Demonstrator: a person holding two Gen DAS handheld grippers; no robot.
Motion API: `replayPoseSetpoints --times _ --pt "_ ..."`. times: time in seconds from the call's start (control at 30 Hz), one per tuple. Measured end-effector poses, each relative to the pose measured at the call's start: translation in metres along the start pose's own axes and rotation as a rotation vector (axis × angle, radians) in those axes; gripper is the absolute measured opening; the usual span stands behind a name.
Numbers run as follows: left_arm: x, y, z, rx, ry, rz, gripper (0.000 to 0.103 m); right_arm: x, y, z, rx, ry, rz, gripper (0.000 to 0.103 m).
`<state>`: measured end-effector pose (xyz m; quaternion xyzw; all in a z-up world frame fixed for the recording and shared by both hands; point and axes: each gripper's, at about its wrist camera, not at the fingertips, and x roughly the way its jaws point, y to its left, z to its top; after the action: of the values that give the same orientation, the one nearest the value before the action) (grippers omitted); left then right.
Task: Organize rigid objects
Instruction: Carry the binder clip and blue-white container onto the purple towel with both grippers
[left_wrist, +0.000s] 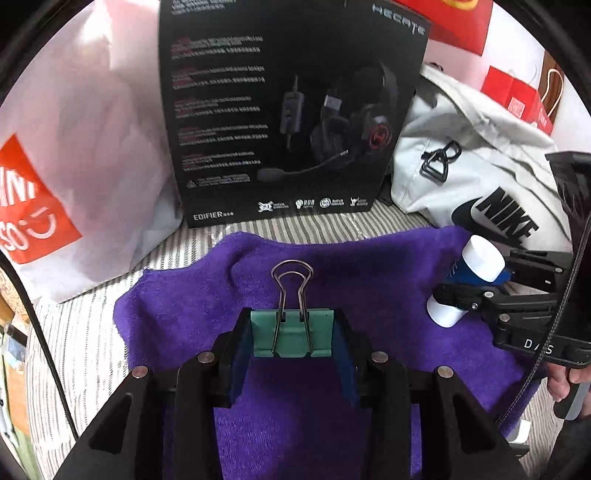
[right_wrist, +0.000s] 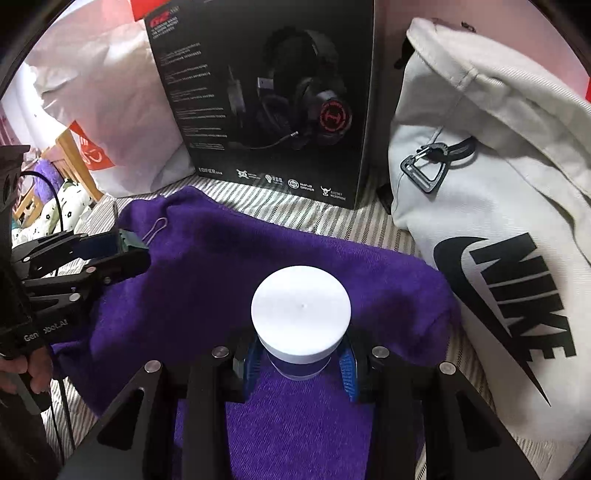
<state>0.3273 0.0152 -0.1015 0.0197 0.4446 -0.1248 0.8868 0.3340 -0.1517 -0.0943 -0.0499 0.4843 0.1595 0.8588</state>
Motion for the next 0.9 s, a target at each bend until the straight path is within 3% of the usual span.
replayPoseSetpoints --times 0.33,0.9 --pt "0.027 -0.004 -0.007 0.008 0.06 0.019 0.039 0.011 0.002 0.004 -0.024 0.048 -0.018 0.036" --pt "0.046 -0.009 -0.006 0.02 0.09 0.054 0.039 0.01 0.017 0.002 -0.083 0.062 -0.053 0.036"
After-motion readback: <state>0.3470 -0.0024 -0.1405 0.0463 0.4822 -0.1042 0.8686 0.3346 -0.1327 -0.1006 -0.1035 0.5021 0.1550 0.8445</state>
